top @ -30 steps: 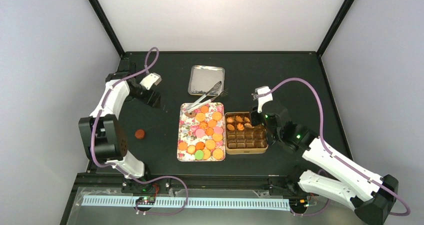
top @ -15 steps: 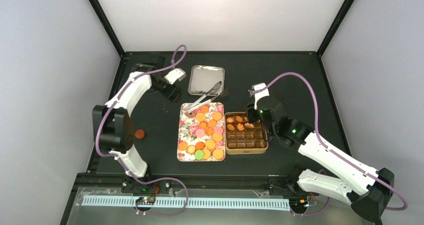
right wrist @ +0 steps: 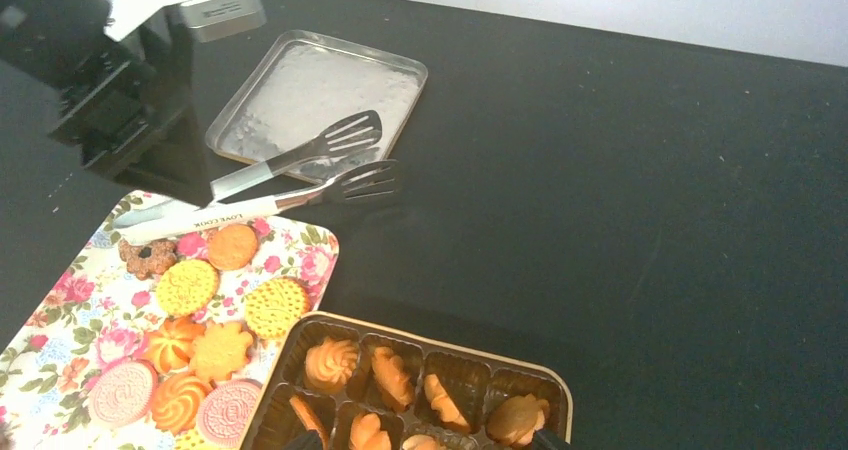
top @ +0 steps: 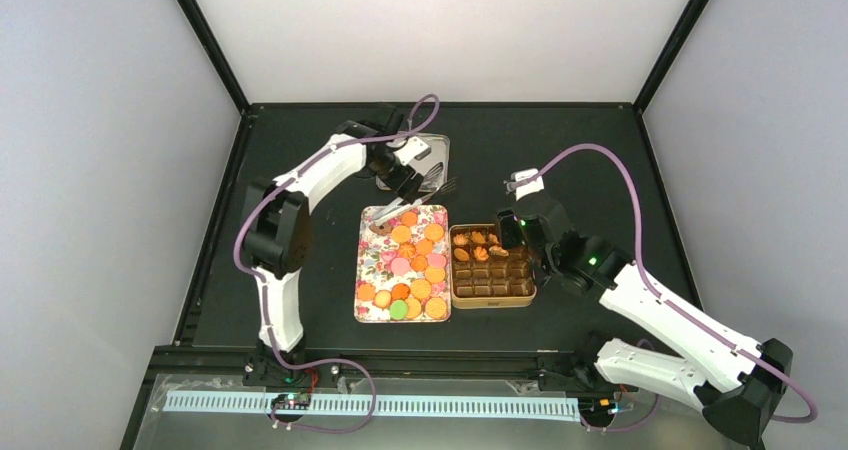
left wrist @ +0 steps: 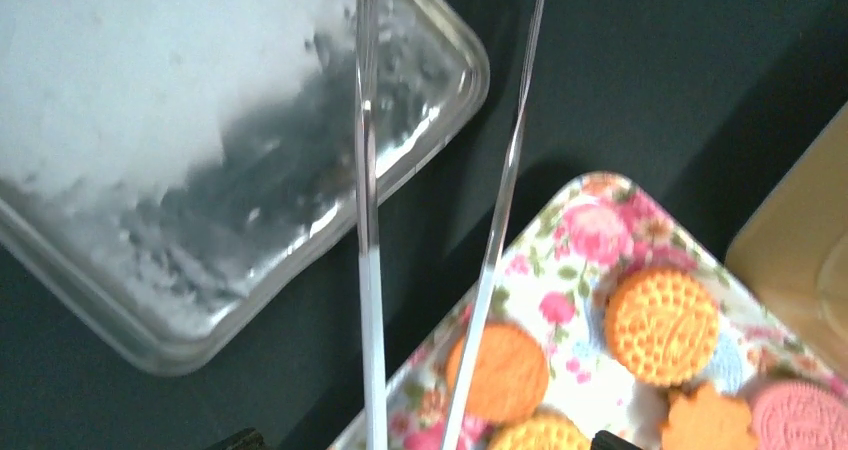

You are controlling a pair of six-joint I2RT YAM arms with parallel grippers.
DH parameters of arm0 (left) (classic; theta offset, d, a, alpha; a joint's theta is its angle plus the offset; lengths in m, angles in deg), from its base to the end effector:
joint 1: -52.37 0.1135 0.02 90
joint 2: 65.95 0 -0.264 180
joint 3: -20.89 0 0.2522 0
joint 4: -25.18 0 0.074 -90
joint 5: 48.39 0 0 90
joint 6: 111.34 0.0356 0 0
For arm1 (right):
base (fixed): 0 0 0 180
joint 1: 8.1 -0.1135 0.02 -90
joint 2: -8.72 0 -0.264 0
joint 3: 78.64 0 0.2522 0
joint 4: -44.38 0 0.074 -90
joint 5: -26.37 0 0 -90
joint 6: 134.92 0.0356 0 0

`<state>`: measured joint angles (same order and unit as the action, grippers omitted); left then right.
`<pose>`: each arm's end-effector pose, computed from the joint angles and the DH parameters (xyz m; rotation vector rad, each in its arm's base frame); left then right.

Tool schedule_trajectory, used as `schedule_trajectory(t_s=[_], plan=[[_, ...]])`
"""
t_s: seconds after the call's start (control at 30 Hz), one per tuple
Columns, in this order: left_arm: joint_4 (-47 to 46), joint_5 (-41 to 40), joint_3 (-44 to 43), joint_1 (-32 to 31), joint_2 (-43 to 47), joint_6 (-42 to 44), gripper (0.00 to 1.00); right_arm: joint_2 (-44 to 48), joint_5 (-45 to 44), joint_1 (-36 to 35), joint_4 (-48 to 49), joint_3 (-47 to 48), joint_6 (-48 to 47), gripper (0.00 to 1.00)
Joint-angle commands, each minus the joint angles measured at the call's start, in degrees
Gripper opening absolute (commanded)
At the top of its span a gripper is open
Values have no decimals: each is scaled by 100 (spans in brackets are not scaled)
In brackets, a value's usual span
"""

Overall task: Pack the cookies
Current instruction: Pick up the clamp at the center of the board.

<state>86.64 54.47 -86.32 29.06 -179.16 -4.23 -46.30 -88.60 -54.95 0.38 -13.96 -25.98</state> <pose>0.3794 -0.1721 0.2294 1.0050 2.5518 -0.3381 0.1512 0.1393 0.3122 -0.2683 2.0976 0.2117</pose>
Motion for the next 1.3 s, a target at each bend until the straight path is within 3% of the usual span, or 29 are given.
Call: schedule_trajectory(t_s=[0.0,0.2,0.4,0.77,1.0,1.17,1.27], plan=[[-58,-153,-583,-75,-455,-306,83,2,-114,3,-286,263,191,55],[-171,-170,-775,-76,-825,-228,75,106,-102,6,-302,212,353,53],[-136,-389,-1068,-69,-1157,-174,58,171,-24,5,-308,88,357,50],[-112,-524,-713,-66,-1290,87,30,415,26,1,-132,-172,285,48],[-118,-471,-362,-68,-1231,219,21,414,91,3,5,-133,-84,47],[-60,-407,-274,-67,-1107,275,3,446,271,3,288,-151,-636,49],[13,-326,-273,-68,-874,298,2,490,446,3,566,-183,-1083,53]])
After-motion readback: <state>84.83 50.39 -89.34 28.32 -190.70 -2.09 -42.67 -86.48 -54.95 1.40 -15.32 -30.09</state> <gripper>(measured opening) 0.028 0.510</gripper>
